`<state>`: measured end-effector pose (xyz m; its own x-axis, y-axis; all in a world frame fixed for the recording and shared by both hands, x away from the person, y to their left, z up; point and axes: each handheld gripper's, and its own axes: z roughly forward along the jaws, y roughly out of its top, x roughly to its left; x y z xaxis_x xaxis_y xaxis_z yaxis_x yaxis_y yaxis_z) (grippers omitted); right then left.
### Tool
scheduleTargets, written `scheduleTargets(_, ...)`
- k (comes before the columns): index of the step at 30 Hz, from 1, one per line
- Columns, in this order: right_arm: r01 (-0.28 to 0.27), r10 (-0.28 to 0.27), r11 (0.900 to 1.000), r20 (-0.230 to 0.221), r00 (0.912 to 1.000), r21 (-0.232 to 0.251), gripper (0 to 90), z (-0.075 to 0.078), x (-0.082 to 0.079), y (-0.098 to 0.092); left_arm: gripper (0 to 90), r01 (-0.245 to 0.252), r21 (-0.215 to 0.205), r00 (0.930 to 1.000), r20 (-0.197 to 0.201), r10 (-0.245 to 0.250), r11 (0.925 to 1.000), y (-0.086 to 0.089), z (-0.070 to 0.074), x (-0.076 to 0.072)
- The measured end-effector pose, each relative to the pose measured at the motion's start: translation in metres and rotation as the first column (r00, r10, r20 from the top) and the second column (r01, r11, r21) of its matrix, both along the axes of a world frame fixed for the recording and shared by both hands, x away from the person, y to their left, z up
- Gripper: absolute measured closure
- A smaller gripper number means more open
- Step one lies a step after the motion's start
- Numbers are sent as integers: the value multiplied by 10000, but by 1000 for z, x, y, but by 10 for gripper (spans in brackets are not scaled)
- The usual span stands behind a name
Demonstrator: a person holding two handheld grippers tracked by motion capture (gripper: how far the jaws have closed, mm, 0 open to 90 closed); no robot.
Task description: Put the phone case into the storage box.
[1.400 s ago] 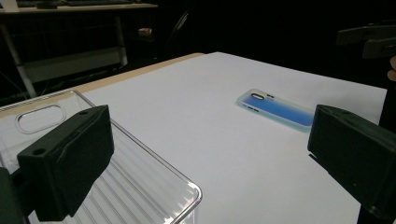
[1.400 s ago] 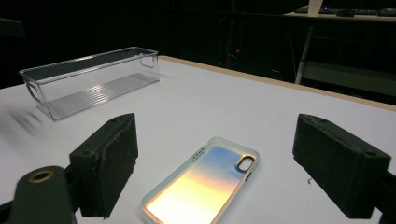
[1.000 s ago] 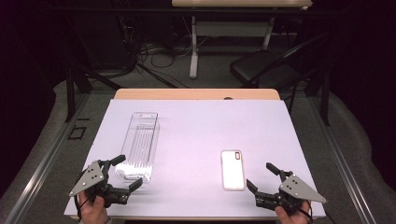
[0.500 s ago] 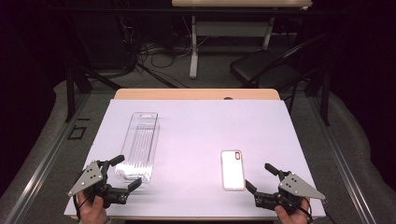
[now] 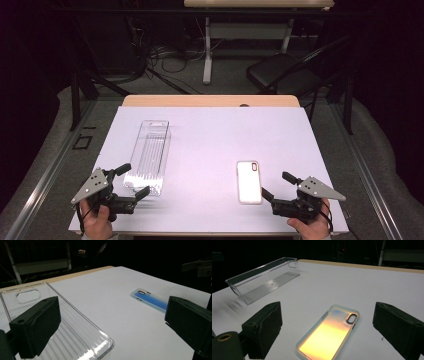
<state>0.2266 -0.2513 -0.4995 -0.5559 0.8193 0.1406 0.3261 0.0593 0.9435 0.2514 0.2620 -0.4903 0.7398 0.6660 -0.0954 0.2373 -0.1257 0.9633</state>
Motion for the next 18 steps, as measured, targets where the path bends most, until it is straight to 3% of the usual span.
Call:
scheduleTargets(3,91,-91,9999,-38,10000,-48,76,4,2,1,6,-94,-32,9997,-231,93,10000,-1,2,4)
scheduleTargets(5,81,-81,9999,-42,10000,-86,71,6,3,1,6,-259,0,9980,-584,258,9997,-3,4,7)
scheduleTargets(6,88,-89,9999,-56,9999,-80,71,7,3,1,6,-198,-127,9953,-951,185,9997,-5,5,12)
scheduleTargets(9,115,-117,9997,-75,9999,-197,71,10,4,1,6,-211,-107,9927,-1191,197,9997,-7,7,17)
scheduleTargets(12,213,-216,9994,-127,9997,-264,101,15,7,0,6,-138,-279,9851,-1717,88,9995,-10,10,26)
scheduleTargets(15,273,-282,9989,-219,9994,-393,139,21,11,-2,6,-165,-173,9816,-1905,129,9997,-14,14,32)
scheduleTargets(18,322,-350,9976,-455,9983,-620,143,26,17,-2,6,167,-440,9816,-1892,-247,9989,-16,19,38)
